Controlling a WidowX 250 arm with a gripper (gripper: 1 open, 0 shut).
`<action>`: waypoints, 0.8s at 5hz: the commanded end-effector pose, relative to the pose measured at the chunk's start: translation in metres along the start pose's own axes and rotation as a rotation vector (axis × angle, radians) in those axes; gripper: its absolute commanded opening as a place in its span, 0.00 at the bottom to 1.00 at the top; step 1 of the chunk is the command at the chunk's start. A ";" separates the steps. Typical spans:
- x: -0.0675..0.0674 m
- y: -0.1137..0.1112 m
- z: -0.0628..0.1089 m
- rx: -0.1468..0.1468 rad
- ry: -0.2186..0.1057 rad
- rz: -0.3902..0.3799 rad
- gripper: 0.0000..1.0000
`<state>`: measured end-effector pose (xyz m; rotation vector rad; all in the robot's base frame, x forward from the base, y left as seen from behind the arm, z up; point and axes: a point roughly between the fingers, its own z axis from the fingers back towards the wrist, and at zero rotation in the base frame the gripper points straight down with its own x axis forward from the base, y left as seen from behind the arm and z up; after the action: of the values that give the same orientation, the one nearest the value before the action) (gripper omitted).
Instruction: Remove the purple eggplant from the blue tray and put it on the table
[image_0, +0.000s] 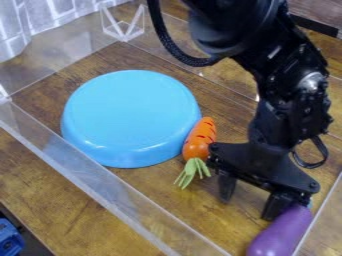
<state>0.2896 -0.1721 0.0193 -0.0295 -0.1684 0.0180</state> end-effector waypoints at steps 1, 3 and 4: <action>-0.005 -0.020 0.007 -0.031 -0.008 -0.007 1.00; -0.010 -0.023 0.008 -0.038 0.007 0.003 1.00; -0.014 -0.021 0.009 -0.048 0.015 -0.015 0.00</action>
<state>0.2849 -0.1737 0.0184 -0.0438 -0.1386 0.0682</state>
